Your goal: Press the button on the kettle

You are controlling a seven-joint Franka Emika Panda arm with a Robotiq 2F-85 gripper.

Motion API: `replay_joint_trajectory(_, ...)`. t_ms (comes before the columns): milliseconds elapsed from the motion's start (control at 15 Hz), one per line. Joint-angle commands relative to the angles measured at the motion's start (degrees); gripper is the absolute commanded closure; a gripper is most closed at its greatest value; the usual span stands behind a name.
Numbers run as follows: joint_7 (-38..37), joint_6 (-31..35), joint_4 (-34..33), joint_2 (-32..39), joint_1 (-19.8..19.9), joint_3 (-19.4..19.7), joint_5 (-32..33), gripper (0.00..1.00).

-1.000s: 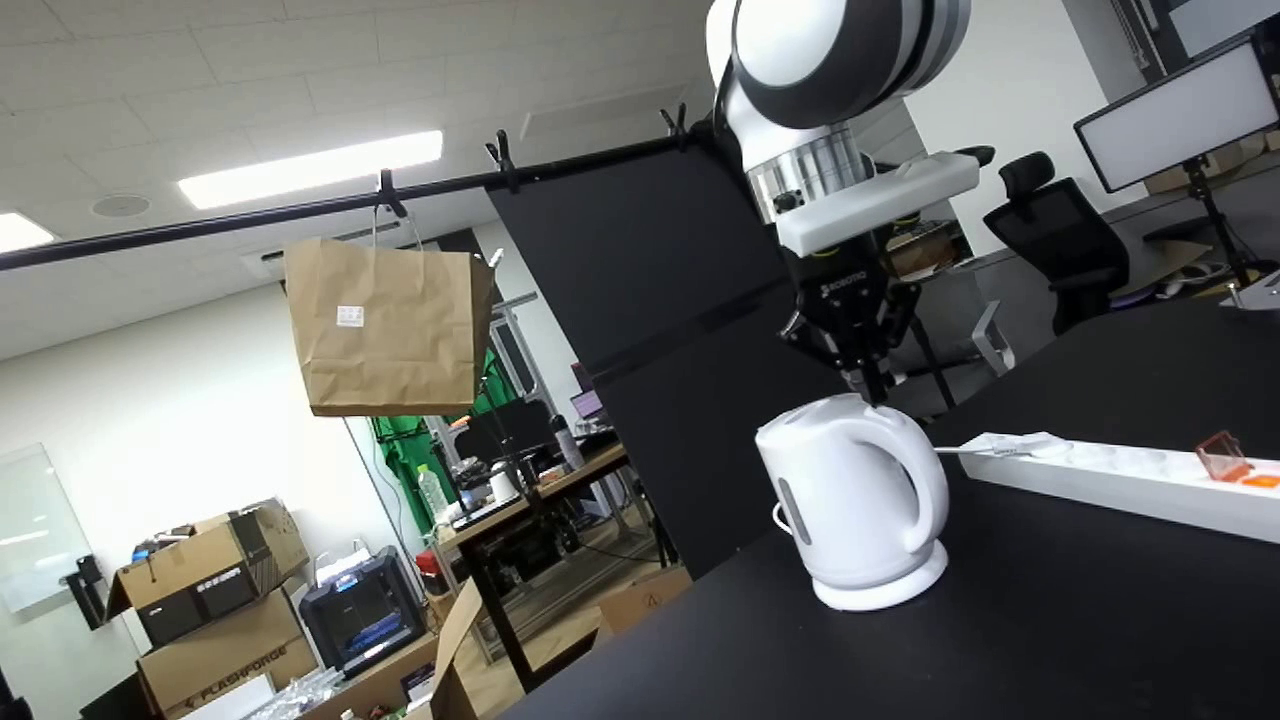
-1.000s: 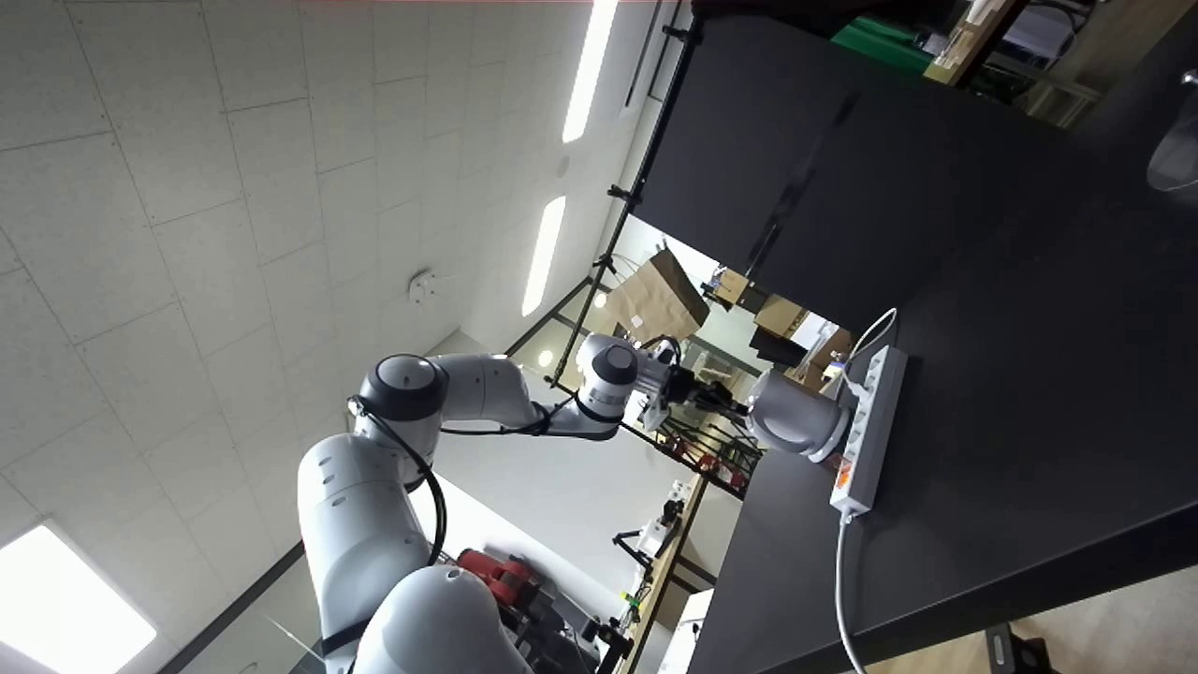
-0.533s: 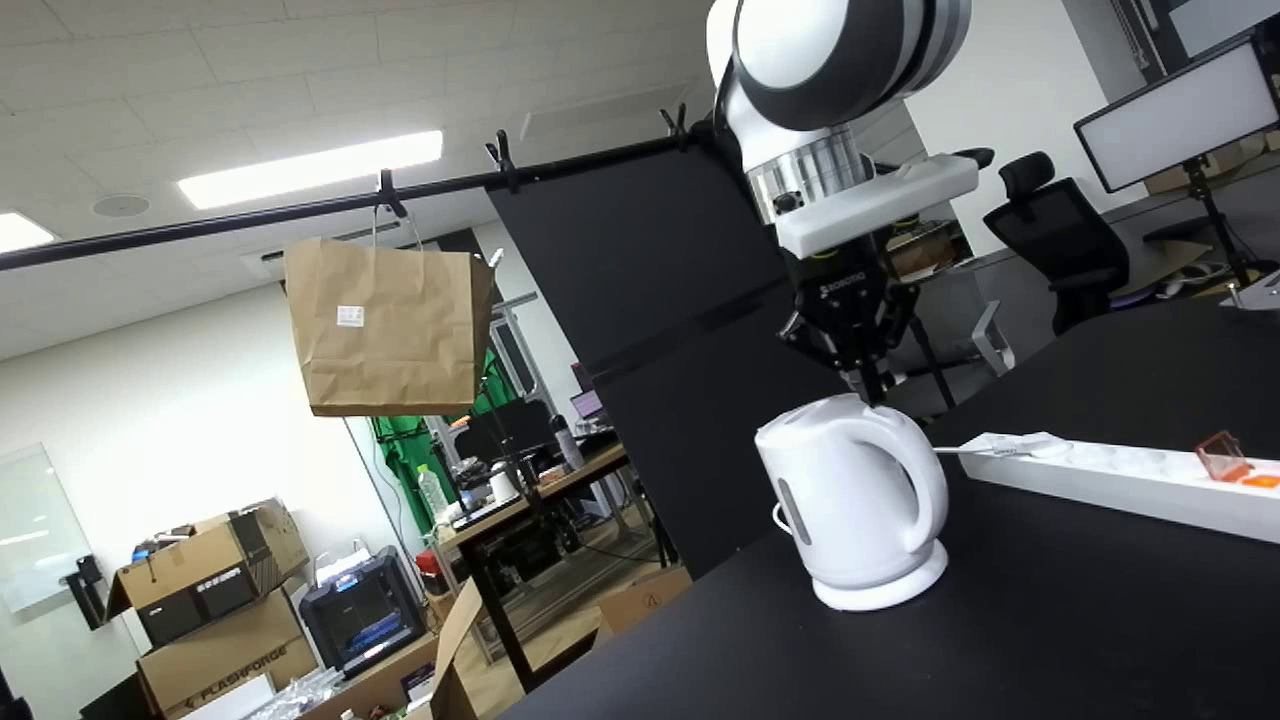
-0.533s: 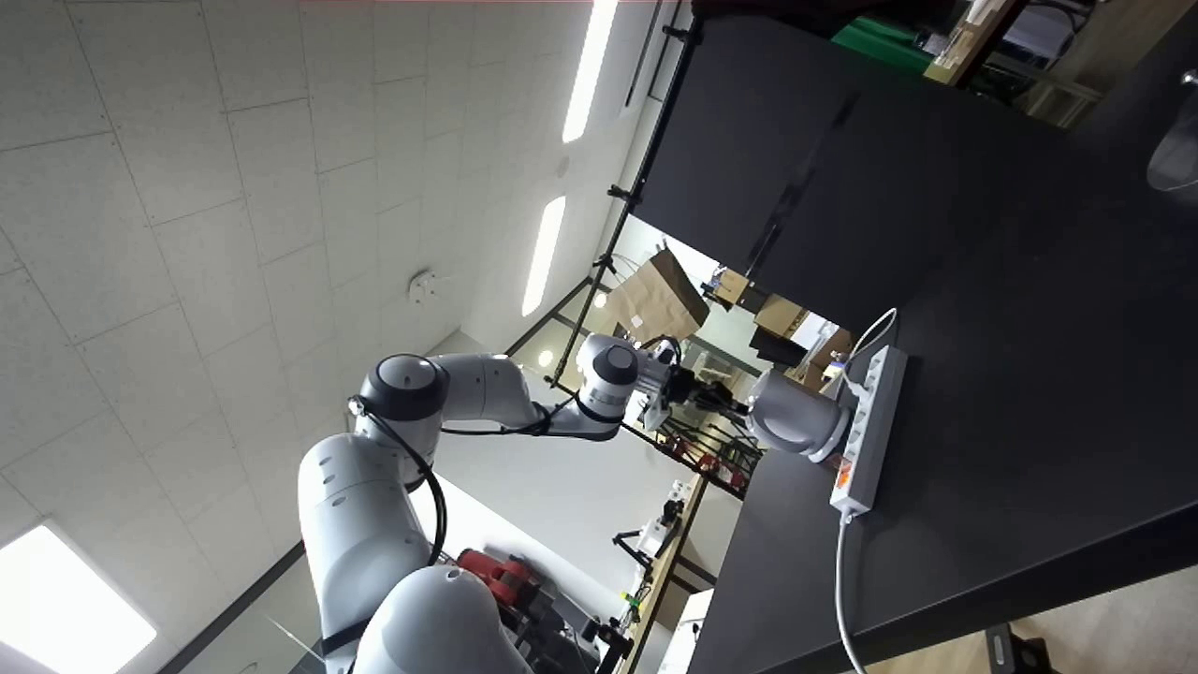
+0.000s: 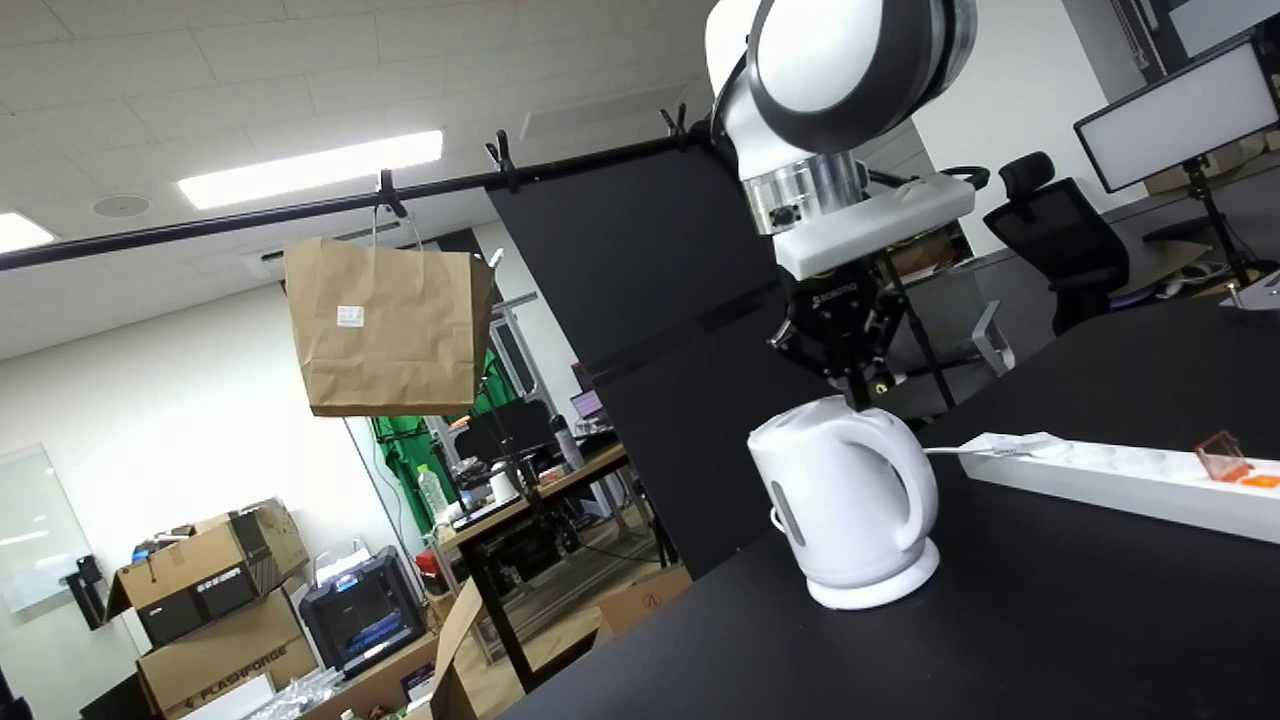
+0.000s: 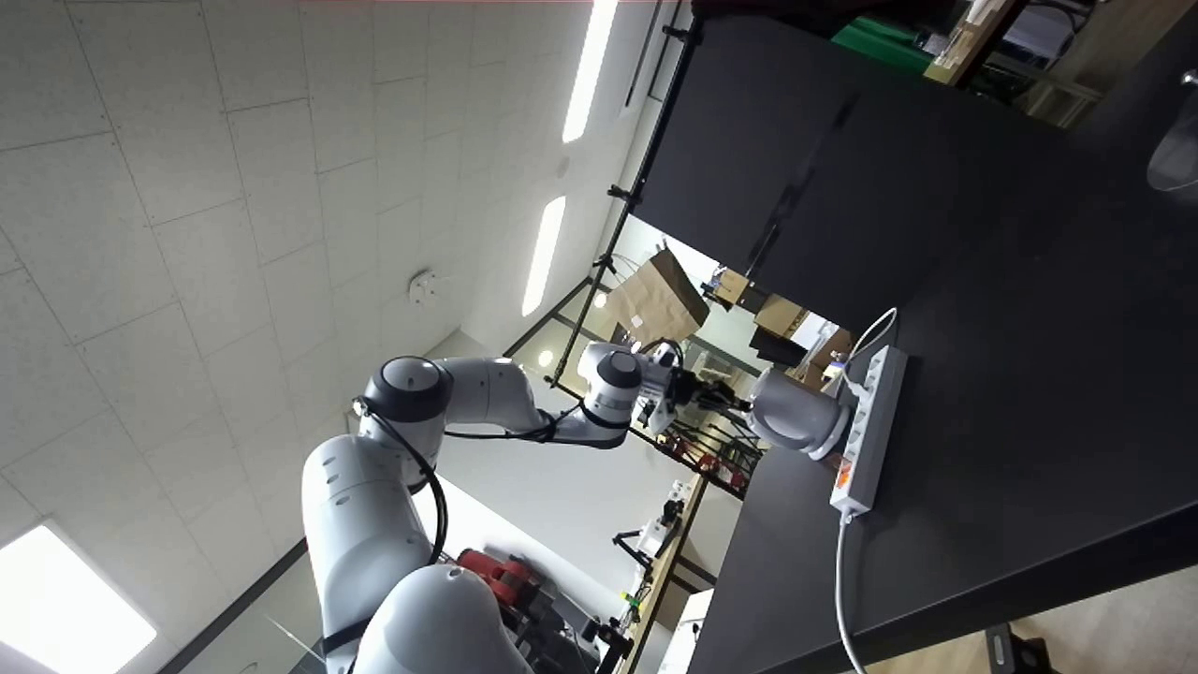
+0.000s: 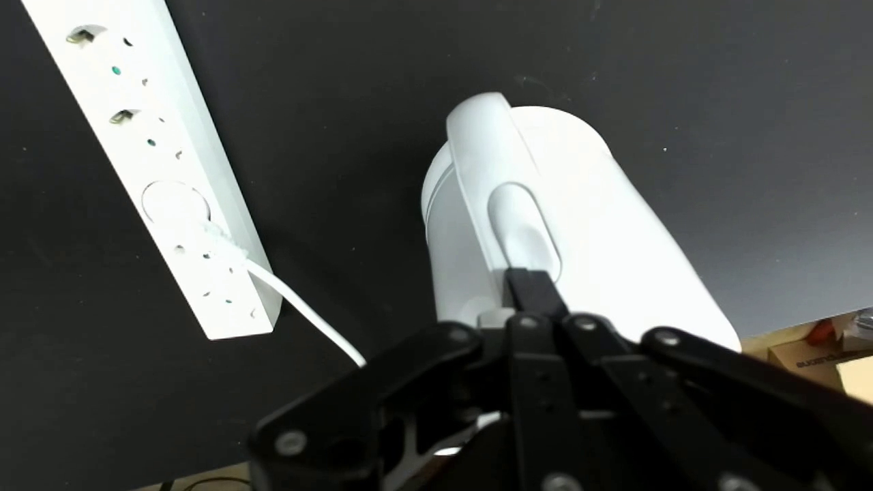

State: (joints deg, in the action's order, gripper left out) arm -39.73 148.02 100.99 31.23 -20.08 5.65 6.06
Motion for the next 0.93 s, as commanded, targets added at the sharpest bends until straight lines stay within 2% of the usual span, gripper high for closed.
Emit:
replay_joint_trajectory(0, -3.43, 2.13, 0.53, 0.07, -1.27, 1.14, 2.33, 1.00)
replay_joint_trajectory(200, -4.32, 0.25, -0.30, -0.68, -2.15, 1.87, 3.61, 1.00)
replay_joint_trajectory(467, -2.58, -4.03, -1.93, -2.25, -0.66, -0.04, 1.44, 1.00)
replay_joint_trajectory(733, -2.92, -6.82, -2.35, -5.20, -0.73, -0.15, 2.63, 1.00)
replay_joint_trajectory(800, -2.87, -7.72, -2.32, -5.98, -0.64, -0.34, 2.80, 0.74)
replay_joint_trajectory(867, -2.77, -8.66, -2.26, -6.69, -0.53, -0.53, 3.00, 0.73)
